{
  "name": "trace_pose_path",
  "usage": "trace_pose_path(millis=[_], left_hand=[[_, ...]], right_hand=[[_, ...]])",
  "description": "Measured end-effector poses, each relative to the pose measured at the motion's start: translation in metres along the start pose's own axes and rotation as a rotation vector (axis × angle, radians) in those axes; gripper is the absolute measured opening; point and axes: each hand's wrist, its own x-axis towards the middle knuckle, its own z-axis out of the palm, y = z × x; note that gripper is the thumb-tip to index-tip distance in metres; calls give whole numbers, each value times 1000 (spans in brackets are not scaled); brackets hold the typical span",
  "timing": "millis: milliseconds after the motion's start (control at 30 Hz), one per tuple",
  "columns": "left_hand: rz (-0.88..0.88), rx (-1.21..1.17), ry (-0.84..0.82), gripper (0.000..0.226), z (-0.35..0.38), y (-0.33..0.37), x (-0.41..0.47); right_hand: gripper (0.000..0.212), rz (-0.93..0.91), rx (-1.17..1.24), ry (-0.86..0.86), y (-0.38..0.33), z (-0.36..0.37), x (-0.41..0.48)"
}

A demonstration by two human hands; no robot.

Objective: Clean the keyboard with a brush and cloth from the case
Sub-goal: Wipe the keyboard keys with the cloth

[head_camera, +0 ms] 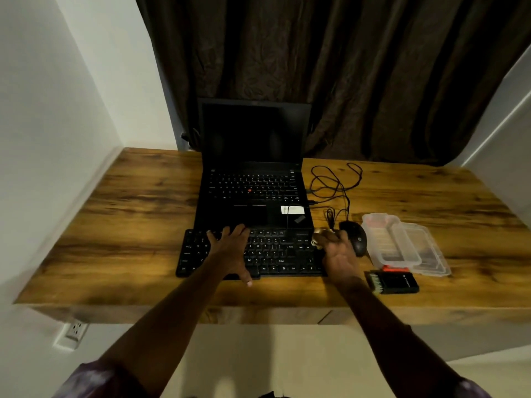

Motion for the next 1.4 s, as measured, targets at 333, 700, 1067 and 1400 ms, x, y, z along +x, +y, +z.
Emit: trace_pose_path(millis=[333, 700, 1067, 1400], left_hand=[[2, -14, -8, 146, 1, -1, 1], [24, -20, 2, 148, 3, -4, 2], [23, -52, 14, 146, 2, -4, 1], [62, -47, 51, 144, 4, -8, 0]], right_hand=[[70, 89, 112, 78, -5, 7, -9], [84, 52, -21, -68, -14, -13, -14], [74, -28, 156, 46, -49, -4, -27], [74, -111, 261, 47, -95, -13, -31]])
